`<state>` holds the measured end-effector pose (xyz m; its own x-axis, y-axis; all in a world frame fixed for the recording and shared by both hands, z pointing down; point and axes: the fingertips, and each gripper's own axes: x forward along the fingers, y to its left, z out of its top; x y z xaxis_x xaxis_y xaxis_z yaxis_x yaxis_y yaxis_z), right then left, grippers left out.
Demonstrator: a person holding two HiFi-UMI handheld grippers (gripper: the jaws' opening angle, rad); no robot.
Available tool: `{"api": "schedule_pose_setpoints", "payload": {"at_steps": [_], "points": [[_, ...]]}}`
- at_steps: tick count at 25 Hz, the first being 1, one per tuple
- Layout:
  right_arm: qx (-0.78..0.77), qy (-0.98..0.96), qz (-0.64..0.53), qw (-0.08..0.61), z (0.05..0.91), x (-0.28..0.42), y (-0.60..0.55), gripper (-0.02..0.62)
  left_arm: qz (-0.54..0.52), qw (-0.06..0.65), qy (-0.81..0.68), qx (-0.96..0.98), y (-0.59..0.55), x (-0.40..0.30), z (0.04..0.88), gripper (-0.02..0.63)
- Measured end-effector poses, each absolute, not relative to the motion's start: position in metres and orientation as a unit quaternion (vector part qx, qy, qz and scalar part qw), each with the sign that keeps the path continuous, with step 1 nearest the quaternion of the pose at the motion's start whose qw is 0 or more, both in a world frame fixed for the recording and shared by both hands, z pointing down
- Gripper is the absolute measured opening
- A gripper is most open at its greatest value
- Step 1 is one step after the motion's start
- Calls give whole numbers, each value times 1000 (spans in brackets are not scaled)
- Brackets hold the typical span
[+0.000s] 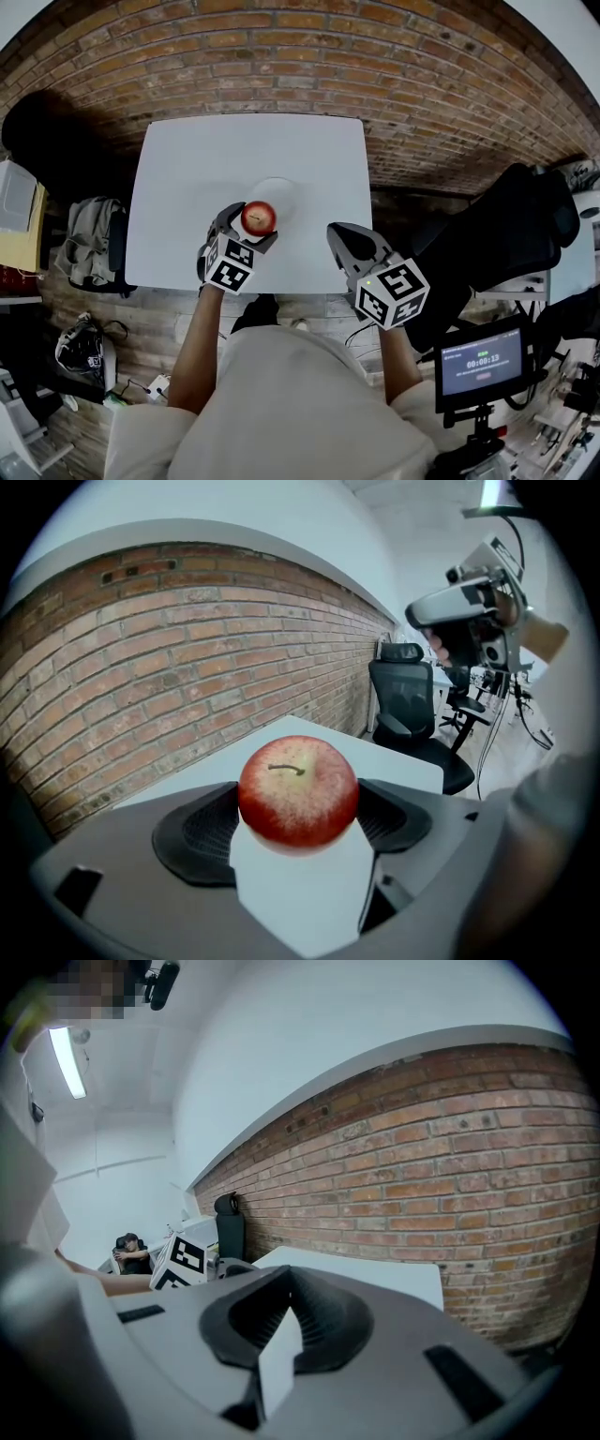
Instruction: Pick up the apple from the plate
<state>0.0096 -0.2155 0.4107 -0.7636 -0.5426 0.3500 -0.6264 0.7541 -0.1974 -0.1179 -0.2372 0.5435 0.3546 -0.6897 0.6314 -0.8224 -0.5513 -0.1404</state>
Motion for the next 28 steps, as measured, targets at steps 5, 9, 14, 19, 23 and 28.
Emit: {"api": "schedule_pose_setpoints", "payload": {"at_steps": [5, 9, 14, 19, 23, 28], "points": [[307, -931, 146, 132, 404, 5, -211, 2, 289, 95, -479, 823, -231, -120, 523, 394], [303, -933, 143, 129, 399, 0, -210, 3, 256, 91, -495, 825, -227, -123, 495, 394], [299, -936, 142, 122, 393, -3, -210, 3, 232, 84, -500, 830, -221, -124, 469, 394], [303, -937, 135, 113, 383, 0, -212, 3, 208, 75, -507, 833, -212, -127, 446, 394], [306, -937, 131, 110, 378, 2, -212, 3, 198, 62, -511, 834, -203, -127, 429, 394], [307, -938, 125, 101, 369, 5, -208, 3, 187, 50, -516, 834, -188, -127, 411, 394]]}}
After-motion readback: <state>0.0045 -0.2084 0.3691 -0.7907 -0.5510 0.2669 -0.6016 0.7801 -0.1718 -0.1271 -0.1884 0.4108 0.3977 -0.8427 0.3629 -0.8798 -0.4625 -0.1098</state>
